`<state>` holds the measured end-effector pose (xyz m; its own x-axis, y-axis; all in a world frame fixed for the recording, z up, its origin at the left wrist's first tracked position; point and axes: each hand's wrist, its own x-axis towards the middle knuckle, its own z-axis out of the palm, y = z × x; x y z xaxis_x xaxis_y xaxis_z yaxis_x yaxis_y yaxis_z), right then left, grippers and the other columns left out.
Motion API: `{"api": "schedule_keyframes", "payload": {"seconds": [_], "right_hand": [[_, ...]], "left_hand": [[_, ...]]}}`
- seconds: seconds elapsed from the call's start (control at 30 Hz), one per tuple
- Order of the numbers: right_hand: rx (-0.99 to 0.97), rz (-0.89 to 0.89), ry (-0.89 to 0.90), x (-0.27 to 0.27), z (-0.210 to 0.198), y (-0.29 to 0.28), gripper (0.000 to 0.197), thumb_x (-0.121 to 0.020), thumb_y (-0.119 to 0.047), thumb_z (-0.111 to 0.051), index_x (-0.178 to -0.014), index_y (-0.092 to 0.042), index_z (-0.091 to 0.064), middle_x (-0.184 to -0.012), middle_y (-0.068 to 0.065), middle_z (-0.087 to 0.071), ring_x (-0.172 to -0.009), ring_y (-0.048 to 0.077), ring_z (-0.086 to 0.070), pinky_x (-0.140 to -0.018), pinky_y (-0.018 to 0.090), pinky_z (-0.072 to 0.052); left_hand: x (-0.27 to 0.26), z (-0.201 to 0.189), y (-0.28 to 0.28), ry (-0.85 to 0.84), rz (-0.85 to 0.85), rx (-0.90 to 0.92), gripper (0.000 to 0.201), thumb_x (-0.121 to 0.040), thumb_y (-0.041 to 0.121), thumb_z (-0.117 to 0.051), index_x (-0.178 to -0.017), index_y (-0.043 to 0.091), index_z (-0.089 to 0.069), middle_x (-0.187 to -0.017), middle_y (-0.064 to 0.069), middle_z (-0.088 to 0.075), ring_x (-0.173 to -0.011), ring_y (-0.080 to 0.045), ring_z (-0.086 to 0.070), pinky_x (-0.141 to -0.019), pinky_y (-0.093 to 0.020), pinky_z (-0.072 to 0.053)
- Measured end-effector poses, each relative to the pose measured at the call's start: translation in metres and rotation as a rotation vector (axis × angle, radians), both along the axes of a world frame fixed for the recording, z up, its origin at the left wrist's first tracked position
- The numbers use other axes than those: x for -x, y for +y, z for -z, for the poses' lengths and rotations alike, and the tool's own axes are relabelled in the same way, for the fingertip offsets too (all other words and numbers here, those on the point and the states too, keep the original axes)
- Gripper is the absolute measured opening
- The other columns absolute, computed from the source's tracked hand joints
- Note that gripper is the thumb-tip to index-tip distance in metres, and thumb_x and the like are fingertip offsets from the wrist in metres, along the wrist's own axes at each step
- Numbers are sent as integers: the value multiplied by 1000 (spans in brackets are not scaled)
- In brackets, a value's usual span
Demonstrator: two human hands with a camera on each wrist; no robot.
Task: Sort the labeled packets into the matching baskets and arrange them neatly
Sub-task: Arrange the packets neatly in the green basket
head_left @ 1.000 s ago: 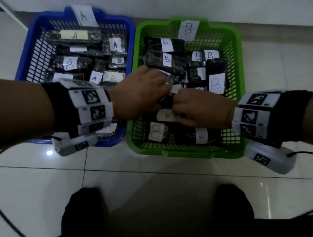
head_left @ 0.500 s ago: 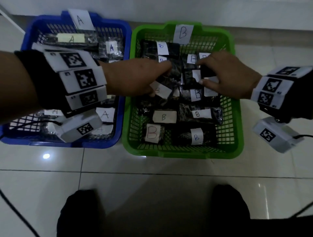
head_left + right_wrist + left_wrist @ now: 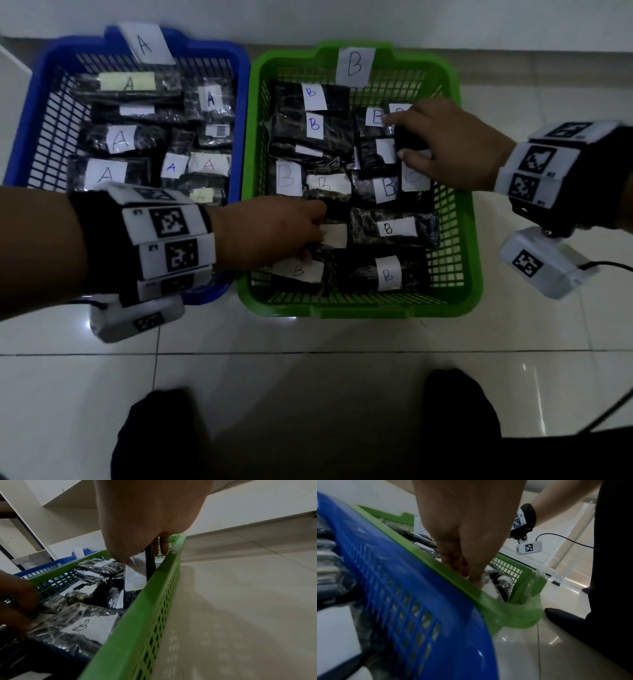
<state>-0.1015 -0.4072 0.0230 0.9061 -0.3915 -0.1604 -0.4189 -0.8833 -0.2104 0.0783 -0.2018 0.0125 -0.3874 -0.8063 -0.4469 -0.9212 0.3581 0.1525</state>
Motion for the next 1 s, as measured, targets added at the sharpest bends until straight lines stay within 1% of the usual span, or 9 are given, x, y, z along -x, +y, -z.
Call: {"api": "schedule_keyframes", "payload": {"seconds": [0.07,0.13,0.3,0.43,0.57,0.7,0.77,0.9,1.0], "right_hand": [[3,-4,1,-1,0,1,51,-92,-24,-53,-140,-11,-40,-120,20,-50,-113,36,-44,-95,42,-37],[-3,-14,-3,-1,0,2,51,-92,-22,-54,-139,-10,-41,-118,20,-51,-112,36,-45,-94,42,-38],[-34,12,9,-2,0,4,51,-92,-23,-52,-140,-11,-39,-121,20,-49,-115,35,-43,-95,41,-37],[-42,16,19,-3,0,5,50,-92,-22,-52,-139,-11,-39,-122,19,-49,-116,34,-43,-95,40,-37],[-115,67,-16,-6,-1,7,50,-90,-20,-54,-137,-10,-38,-128,17,-49,-118,30,-45,-97,37,-38],[-222,167,-84,-9,-6,9,38,-89,-14,-58,-124,-7,-44,-121,14,-52,-102,24,-50,-81,27,-38],[-271,212,-87,-10,-9,7,32,-90,-15,-57,-121,-12,-49,-118,10,-56,-97,18,-50,-80,24,-37],[-333,263,-42,-14,-23,-1,24,-93,-20,-54,-117,-22,-58,-110,-1,-59,-94,15,-53,-84,22,-36],[-324,248,4,-13,-30,-5,24,-94,-22,-54,-117,-26,-60,-108,-10,-53,-95,11,-49,-85,20,-30]], "left_hand": [[-1,3,-2,-16,-29,-26,48,-91,26,-55,-137,26,-42,-119,-1,-50,-97,-20,-60,-67,-25,-41],[1,3,-1,-31,-70,-79,58,-92,26,-53,-143,21,-25,-123,-4,-50,-98,-22,-58,-72,-29,-47],[7,2,5,-42,0,-48,48,-92,36,-53,-134,19,-37,-126,-4,-42,-103,-23,-53,-82,-39,-50],[14,6,6,-70,-7,-40,53,-90,49,-52,-131,19,-36,-126,-5,-41,-106,-23,-50,-83,-39,-50],[19,11,2,-87,-33,-56,55,-90,51,-50,-131,18,-36,-127,-4,-41,-106,-23,-49,-77,-35,-46],[17,13,9,-147,0,12,62,-88,55,-50,-132,15,-34,-127,-6,-40,-105,-24,-50,-67,-33,-43],[15,17,17,-181,32,59,70,-83,55,-59,-130,11,-34,-124,-10,-43,-99,-25,-52,-59,-32,-46],[11,21,26,-161,93,187,67,-63,29,-82,-112,5,-42,-104,-19,-58,-66,-26,-57,-36,-28,-43],[13,19,25,-130,127,235,59,-61,16,-81,-109,0,-51,-102,-20,-59,-60,-26,-56,-34,-23,-33]]}}
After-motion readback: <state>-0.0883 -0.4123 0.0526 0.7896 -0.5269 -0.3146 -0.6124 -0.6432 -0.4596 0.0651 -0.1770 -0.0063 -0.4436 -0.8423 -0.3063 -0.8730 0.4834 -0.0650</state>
